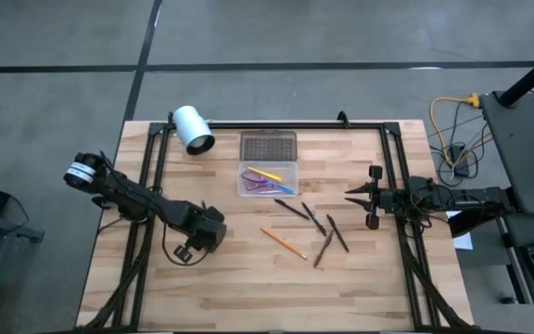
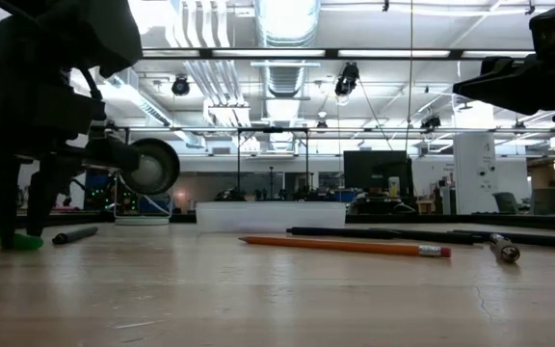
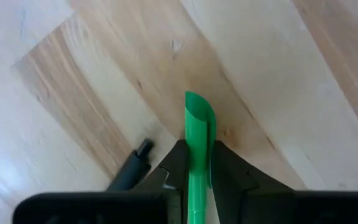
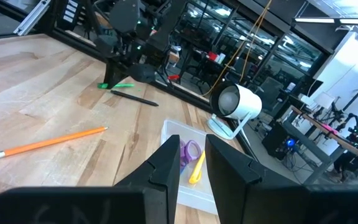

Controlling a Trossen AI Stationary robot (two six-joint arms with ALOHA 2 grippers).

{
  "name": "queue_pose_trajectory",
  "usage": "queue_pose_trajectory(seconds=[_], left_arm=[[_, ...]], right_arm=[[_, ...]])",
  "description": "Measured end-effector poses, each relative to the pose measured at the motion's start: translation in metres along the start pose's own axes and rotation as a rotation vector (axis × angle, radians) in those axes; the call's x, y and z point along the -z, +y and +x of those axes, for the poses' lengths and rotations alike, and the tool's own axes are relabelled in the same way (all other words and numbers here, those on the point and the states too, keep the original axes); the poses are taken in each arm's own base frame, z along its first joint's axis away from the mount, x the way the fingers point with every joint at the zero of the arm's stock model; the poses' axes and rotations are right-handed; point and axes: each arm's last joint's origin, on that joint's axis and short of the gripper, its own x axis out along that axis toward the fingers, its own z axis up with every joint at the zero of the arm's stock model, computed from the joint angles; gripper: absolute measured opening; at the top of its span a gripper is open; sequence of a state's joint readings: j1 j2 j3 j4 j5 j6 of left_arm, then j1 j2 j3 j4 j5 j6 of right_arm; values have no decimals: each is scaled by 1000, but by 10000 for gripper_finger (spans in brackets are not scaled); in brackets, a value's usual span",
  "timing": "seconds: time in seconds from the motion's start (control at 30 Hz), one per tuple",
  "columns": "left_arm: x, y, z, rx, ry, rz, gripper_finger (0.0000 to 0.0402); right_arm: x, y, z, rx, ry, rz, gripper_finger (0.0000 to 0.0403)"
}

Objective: Pick & place school supplies into a supply box
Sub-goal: Put the green pen into the supply box

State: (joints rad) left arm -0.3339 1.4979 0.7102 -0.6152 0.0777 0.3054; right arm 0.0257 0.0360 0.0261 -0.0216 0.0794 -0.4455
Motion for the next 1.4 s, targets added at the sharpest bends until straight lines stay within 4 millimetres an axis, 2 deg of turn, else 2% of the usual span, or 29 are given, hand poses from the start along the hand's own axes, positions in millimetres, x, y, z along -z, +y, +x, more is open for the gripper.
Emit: queue_pose_trajectory(seconds=[0.37,0.67,0.83,1.0,1.17,1.4], left_arm=[[-28,-1,-32,-95,11,38,25],[-39,12,-46,-329,38,117,25],[-45,27,-45,-522,54,94,25],[-55,47,-35,-654,26,85,25],[-70,72,-29,-746,-33,88,25],[-94,109,-32,-906,-45,32,25]], right_arm=[[0,0,0,0,0,0,68],[0,0,0,0,0,0,68],[0,0,0,0,0,0,68],[0,0,0,0,0,0,68],[0,0,0,0,0,0,68],[0,0,0,0,0,0,68]])
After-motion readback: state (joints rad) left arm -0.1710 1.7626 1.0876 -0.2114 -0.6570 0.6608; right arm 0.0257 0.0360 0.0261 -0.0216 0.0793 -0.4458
